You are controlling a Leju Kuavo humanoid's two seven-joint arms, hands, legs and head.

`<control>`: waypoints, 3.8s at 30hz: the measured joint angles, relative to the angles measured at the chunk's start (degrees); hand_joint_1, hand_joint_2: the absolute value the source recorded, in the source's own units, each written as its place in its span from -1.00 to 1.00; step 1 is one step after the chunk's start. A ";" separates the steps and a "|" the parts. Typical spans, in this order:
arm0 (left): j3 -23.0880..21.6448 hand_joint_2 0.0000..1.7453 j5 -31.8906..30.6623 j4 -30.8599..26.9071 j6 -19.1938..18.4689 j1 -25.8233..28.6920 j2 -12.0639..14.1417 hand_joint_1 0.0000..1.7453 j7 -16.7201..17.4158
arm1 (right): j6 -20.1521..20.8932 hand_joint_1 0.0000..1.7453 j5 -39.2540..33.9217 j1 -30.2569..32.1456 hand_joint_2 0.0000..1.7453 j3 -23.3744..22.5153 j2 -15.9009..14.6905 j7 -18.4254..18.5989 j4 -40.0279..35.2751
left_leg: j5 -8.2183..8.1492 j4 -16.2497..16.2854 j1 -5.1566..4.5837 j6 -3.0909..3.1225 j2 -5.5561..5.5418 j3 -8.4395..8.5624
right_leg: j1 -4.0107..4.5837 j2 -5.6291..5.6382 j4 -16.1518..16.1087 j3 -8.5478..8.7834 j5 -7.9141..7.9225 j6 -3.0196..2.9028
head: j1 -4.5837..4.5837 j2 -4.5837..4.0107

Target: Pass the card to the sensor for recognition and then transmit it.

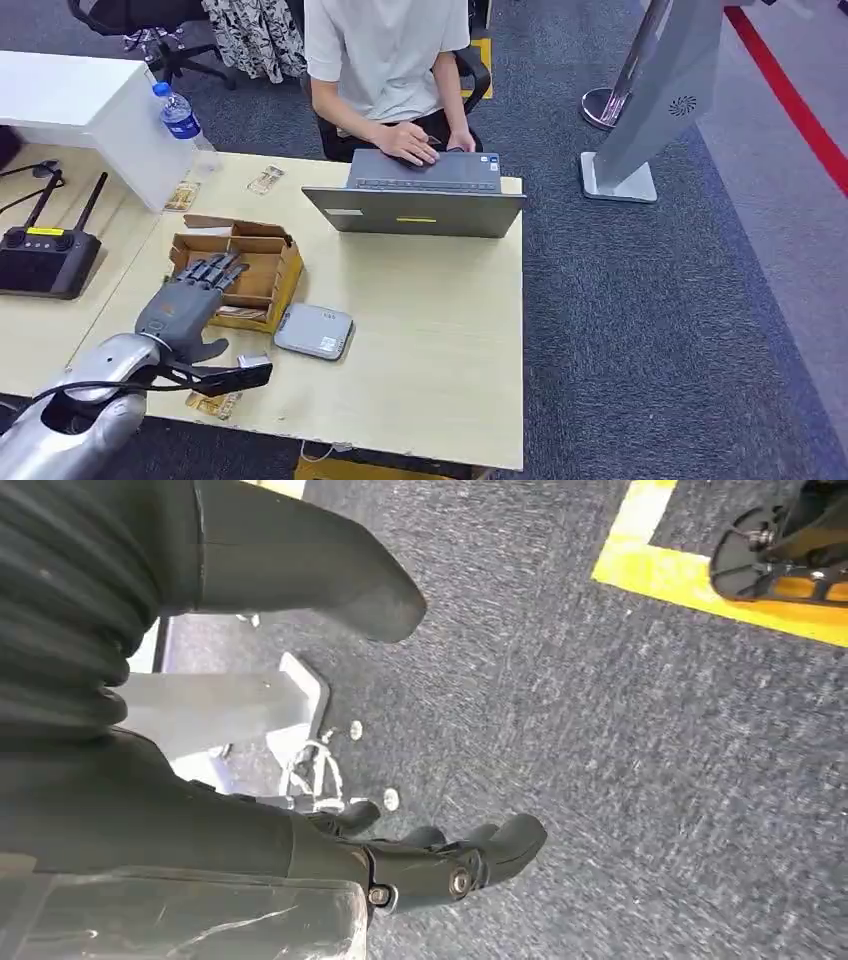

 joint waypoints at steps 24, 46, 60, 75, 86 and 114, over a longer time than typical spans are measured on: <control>5.82 1.00 -13.29 5.01 15.16 5.19 -11.80 -1.00 1.99 | 0.02 -1.00 1.29 0.00 1.00 -0.02 0.00 1.07 0.00 | -0.04 0.00 -0.01 0.01 -0.04 -0.01 | 0.00 -0.06 -0.01 0.01 -0.05 0.00 | 0.00 0.00; 13.42 1.00 -15.67 8.24 13.59 2.35 -16.00 -1.00 2.03 | -1.03 -1.00 2.10 -0.60 1.00 -0.02 0.00 -1.36 0.00 | -0.04 0.01 -0.01 0.00 -0.04 0.00 | 0.00 -0.06 -0.01 0.02 -0.05 0.00 | 0.00 0.00; 13.42 1.00 -13.02 10.23 11.45 2.17 -16.63 1.00 -0.89 | -0.98 -1.00 2.21 -0.72 1.00 -0.02 0.00 -1.51 0.00 | -0.04 0.01 0.00 0.00 -0.04 0.00 | 0.00 -0.06 -0.01 0.02 -0.05 0.00 | 0.00 0.00; 13.42 1.00 -9.18 11.82 11.75 2.17 -16.63 1.00 -3.56 | -0.70 -1.00 2.56 -0.70 1.00 -0.02 0.00 -0.94 0.00 | -0.04 0.00 -0.01 0.00 -0.04 -0.01 | 0.00 -0.07 -0.01 0.02 -0.05 0.00 | 0.00 0.00; 13.44 1.00 -8.76 11.87 14.84 2.82 -16.92 1.00 -3.98 | -0.22 -1.00 2.95 -0.42 1.00 -0.02 0.00 0.96 0.00 | -0.04 0.00 -0.01 0.00 -0.08 -0.01 | 0.00 -0.09 -0.01 0.03 -0.05 0.00 | 0.00 0.00; 13.44 1.00 -8.88 -13.92 15.51 0.47 -13.94 1.00 -2.22 | 0.83 -1.00 6.36 0.54 1.00 -2.23 0.20 2.29 -0.02 | 0.04 0.02 -0.02 0.04 -0.26 0.02 | 0.00 -0.28 -0.02 0.06 -0.04 0.01 | 0.00 0.00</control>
